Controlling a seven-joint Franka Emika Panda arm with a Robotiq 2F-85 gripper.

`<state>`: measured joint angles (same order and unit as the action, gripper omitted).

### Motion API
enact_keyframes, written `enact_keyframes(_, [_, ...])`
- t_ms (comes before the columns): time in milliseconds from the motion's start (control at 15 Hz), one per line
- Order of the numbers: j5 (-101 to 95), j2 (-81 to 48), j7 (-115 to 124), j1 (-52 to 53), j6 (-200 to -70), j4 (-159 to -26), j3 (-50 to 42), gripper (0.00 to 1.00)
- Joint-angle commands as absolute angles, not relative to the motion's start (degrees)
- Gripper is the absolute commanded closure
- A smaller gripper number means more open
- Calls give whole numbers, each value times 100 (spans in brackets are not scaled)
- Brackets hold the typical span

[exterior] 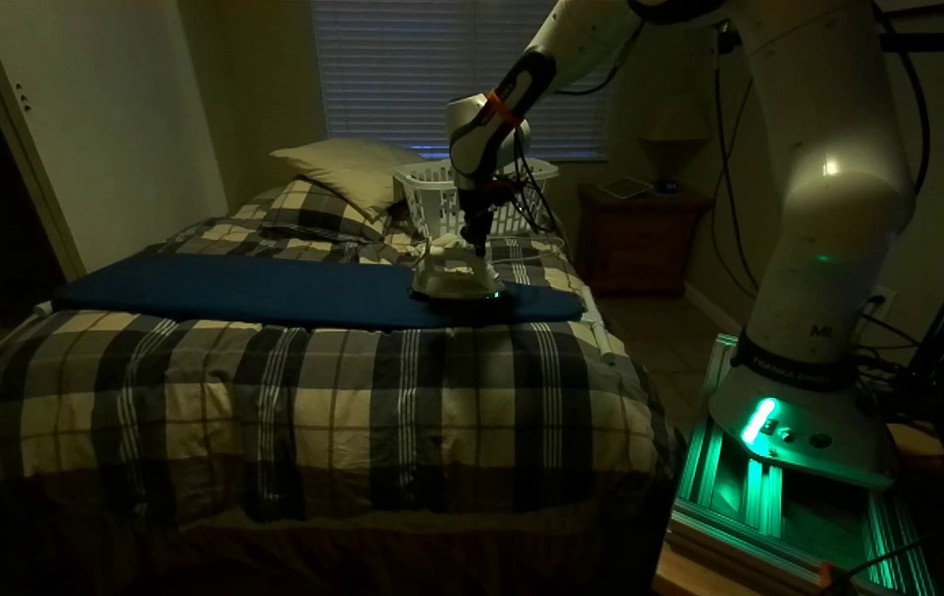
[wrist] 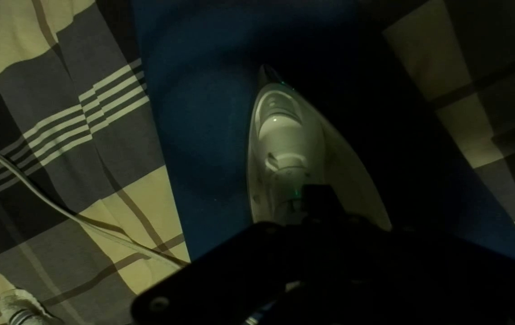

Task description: Press the pressing iron power button

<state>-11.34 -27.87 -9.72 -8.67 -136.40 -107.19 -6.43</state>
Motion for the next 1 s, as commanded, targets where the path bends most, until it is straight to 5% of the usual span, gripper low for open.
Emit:
enact_keyframes(0, [-1011, -2913, -979, -891, -13620, -10608, -606, 100])
enact_keyframes(867, [-1056, -2433, -1020, -881, -13508, -10751, -637, 100])
enact_keyframes(933, [-1063, -2402, -1037, -883, -13510, -10759, -637, 74])
